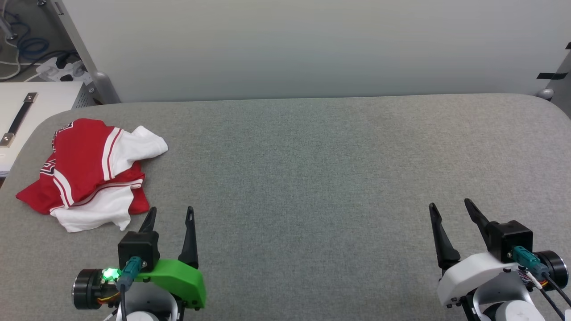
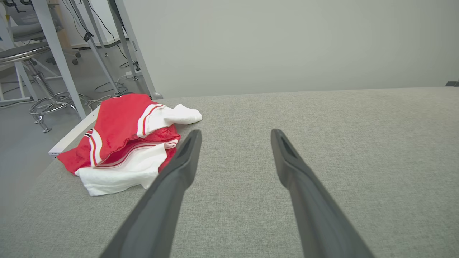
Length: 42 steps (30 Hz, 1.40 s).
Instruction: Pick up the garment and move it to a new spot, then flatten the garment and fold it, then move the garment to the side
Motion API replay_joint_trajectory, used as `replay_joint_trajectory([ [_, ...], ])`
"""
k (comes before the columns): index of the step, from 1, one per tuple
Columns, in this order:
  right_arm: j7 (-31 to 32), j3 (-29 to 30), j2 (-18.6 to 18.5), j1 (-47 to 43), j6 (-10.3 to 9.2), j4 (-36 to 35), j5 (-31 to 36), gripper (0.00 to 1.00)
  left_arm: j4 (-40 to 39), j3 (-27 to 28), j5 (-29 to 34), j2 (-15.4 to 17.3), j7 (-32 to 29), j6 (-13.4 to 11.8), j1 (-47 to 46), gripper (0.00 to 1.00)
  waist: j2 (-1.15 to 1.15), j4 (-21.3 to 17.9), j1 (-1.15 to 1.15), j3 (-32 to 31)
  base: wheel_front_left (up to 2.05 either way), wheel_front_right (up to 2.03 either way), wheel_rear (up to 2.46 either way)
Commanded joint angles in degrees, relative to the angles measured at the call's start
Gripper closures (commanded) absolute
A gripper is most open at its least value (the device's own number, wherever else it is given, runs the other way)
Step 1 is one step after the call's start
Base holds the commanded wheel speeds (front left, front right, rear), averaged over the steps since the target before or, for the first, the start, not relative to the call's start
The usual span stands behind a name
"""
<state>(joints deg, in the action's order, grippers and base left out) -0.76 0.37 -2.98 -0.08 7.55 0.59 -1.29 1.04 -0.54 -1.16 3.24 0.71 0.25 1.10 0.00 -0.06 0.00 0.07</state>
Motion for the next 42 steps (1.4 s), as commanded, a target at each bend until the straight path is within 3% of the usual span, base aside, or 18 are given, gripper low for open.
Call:
replay_joint_trajectory([
  [1,-0.63,0.25,0.01,0.08,-0.01,0.33,-0.48,0.0,0.21,-0.31,-0.52,-0.04,0.65,-0.3,-0.19,0.0,0.0,0.0,0.0,0.01,0.0,0.0,0.0],
  [42,-5.72,1.13,0.05,0.18,-0.03,-2.58,-4.81,0.0,-2.32,-3.22,-3.45,-0.16,5.75,-0.36,-0.34,0.0,0.0,0.26,0.0,0.37,0.0,0.0,0.0],
])
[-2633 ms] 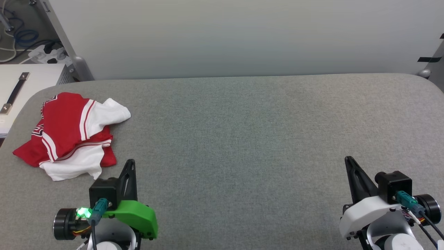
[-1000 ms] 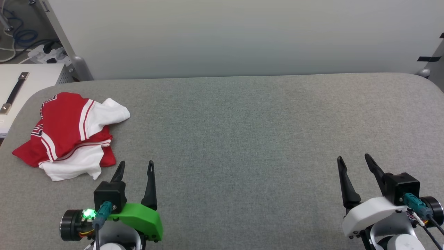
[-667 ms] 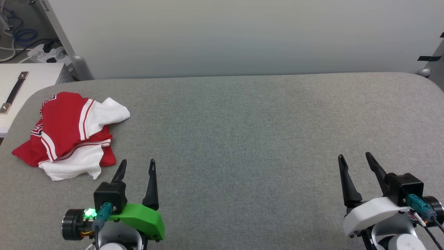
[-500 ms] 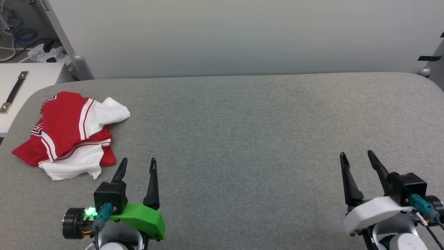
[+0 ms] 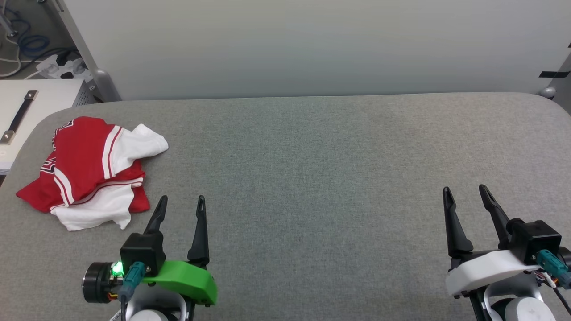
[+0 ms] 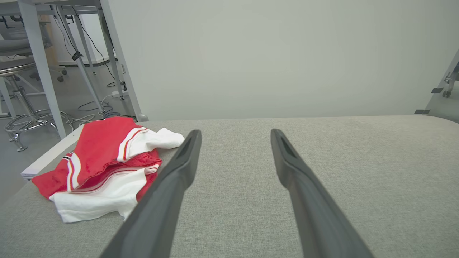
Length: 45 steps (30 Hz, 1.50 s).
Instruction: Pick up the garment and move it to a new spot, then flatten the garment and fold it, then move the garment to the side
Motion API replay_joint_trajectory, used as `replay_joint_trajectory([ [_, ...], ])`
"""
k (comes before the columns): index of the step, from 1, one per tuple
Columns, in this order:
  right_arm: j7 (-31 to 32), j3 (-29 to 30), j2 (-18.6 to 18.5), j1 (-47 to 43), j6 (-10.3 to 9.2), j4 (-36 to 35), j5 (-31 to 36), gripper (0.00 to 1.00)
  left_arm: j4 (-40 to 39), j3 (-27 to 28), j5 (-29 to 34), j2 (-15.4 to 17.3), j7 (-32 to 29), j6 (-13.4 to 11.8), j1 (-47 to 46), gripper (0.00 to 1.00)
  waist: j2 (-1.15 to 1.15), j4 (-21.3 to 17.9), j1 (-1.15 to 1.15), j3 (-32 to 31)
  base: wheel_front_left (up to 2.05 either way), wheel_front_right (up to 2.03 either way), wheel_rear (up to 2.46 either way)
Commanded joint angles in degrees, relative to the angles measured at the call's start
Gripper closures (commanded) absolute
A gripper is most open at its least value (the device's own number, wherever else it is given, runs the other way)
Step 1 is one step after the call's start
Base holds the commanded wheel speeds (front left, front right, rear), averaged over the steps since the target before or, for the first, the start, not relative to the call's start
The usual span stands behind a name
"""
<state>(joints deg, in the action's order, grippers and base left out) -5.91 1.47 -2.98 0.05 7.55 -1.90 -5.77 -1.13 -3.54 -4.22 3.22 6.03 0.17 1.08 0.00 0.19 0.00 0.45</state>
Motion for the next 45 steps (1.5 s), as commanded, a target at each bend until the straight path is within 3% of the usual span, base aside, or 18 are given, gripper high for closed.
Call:
replay_joint_trajectory([
  [1,-0.68,0.03,0.05,-0.01,-0.03,0.06,-0.17,0.0,0.08,-0.35,-0.5,-0.15,0.54,-0.24,-0.28,0.0,0.0,0.01,0.0,-0.02,0.0,0.0,0.0],
  [32,-4.38,0.07,0.07,0.03,-0.04,2.06,-0.69,0.0,4.21,-3.11,-3.36,-0.24,4.25,0.01,-1.08,0.0,0.0,0.91,0.0,0.97,0.0,0.0,0.0],
  [45,-5.93,-1.95,0.08,-0.31,-0.05,2.33,-1.89,0.0,5.03,-3.89,-4.28,-0.27,5.8,0.08,-1.56,0.0,0.0,6.77,0.0,1.26,0.0,0.0,0.0],
])
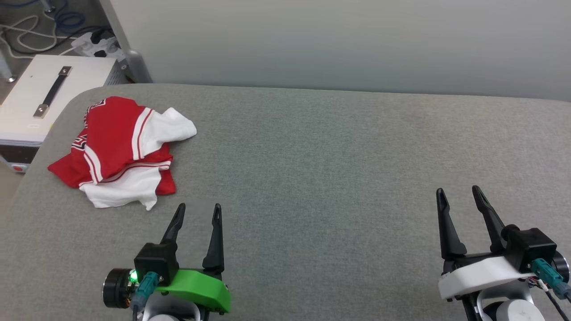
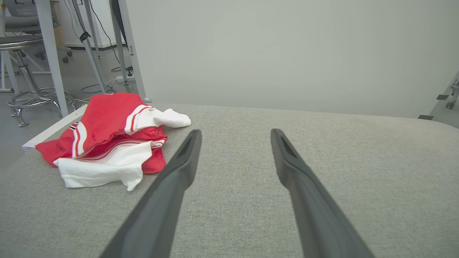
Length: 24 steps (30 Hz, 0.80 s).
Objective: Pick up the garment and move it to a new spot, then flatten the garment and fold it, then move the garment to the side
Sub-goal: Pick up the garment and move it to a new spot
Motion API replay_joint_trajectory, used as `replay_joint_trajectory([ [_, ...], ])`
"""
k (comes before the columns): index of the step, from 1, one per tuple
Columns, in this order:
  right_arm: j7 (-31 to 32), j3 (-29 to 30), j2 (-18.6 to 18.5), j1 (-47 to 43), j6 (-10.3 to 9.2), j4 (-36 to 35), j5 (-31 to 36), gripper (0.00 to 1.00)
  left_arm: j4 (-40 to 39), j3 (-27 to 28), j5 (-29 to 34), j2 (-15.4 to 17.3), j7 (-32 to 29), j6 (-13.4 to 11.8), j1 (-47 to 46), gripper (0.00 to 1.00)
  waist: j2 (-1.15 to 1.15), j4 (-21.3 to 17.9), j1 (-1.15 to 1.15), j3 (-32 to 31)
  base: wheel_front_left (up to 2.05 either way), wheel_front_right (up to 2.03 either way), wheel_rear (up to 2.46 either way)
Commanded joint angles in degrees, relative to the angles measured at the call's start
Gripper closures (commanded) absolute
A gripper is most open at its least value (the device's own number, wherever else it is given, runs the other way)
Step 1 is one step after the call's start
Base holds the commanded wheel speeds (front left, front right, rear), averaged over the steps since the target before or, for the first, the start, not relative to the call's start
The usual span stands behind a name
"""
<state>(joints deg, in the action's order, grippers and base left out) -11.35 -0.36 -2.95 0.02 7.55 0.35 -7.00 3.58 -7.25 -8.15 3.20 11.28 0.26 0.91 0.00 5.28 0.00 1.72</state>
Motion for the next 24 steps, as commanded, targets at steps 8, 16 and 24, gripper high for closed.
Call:
replay_joint_trajectory([
  [8,-1.42,-1.09,0.06,-0.56,-0.06,0.4,-1.33,0.0,0.87,-0.61,-0.97,-0.27,1.49,0.03,-1.24,0.0,0.0,7.48,0.0,-0.27,0.0,0.0,0.0],
  [16,-2.36,-2.1,0.06,-0.72,-0.06,0.85,-1.6,0.0,1.42,-1.57,-2.05,-0.3,2.44,0.14,-0.98,0.0,0.0,12.96,0.0,-0.13,0.0,0.0,0.0],
  [24,-3.31,-2.74,0.07,-0.65,-0.06,1.21,-1.79,0.0,1.82,-2.66,-2.85,-0.32,3.39,0.21,-0.92,0.0,0.0,17.58,0.0,0.12,0.0,0.0,0.0],
])
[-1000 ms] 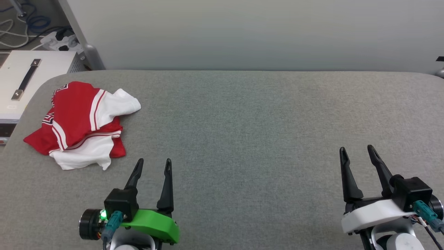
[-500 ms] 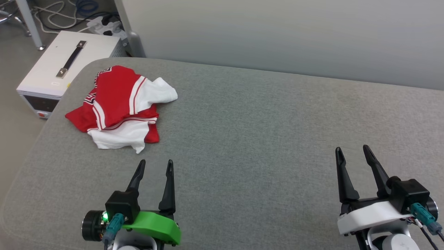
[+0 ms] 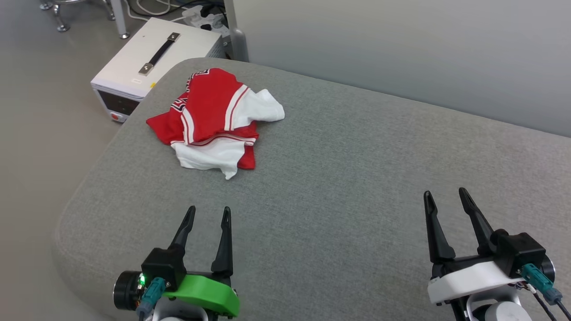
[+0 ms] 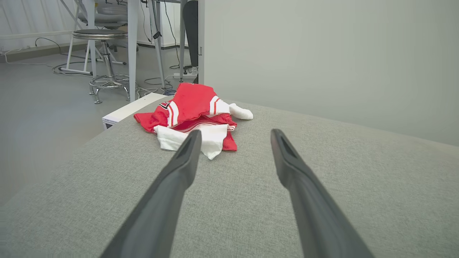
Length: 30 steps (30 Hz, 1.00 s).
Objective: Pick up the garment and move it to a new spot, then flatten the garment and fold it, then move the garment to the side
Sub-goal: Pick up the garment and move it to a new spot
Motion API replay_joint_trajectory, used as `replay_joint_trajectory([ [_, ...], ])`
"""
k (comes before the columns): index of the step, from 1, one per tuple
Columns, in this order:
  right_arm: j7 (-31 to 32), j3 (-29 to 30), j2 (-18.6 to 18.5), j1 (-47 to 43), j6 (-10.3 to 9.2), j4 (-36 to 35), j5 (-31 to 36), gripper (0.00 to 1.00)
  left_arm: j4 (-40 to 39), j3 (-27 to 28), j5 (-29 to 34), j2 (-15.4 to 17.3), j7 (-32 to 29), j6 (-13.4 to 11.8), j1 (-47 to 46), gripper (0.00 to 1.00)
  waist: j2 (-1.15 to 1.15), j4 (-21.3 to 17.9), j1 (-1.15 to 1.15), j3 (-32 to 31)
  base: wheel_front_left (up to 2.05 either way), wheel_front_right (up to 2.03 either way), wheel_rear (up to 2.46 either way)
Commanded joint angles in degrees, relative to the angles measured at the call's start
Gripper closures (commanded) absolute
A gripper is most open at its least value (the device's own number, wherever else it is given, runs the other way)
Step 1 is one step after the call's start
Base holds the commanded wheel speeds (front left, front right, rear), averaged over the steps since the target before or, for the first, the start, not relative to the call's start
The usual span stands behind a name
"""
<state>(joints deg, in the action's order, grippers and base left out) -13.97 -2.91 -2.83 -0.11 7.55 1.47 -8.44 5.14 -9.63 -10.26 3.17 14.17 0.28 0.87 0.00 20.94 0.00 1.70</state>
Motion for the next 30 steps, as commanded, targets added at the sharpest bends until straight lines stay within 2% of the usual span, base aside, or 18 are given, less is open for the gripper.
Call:
replay_joint_trajectory([
  [1,-0.83,-0.27,-0.05,-0.46,-0.06,0.12,-0.44,0.0,0.31,-0.37,-0.81,-0.29,0.63,0.18,-0.86,0.0,0.0,2.45,0.0,0.13,0.0,0.0,0.0],
  [12,-1.03,-1.25,-0.05,-0.25,-0.06,0.44,-0.83,0.0,0.03,-0.3,-0.87,-0.29,0.83,0.01,-0.83,0.0,0.0,3.91,0.0,0.17,0.0,0.0,0.0],
  [18,-1.03,-1.64,-0.05,0.04,-0.06,0.32,-0.7,0.0,-0.99,0.64,-1.6,-0.29,0.83,-0.29,-0.8,0.0,0.0,2.58,0.0,1.16,0.0,0.0,0.0],
  [22,-1.03,-1.97,-0.05,0.91,-0.06,-0.53,0.39,0.0,-1.37,1.85,-2.45,-0.29,0.83,-0.49,-1.98,0.0,0.0,1.06,0.0,3.99,0.0,0.0,0.0],
  [26,-1.03,-2.09,-0.05,2.28,-0.06,-1.7,2.22,0.0,-0.19,3.04,-3.41,-0.29,0.83,1.67,-5.31,0.0,0.0,-0.74,0.0,8.06,0.0,0.0,0.0],
  [30,-1.03,-2.76,-0.05,4.13,-0.06,-3.37,4.21,0.0,4.98,5.16,-3.28,0.84,0.83,4.26,-11.6,0.0,0.0,-3.12,0.0,13.07,0.0,0.0,0.0],
])
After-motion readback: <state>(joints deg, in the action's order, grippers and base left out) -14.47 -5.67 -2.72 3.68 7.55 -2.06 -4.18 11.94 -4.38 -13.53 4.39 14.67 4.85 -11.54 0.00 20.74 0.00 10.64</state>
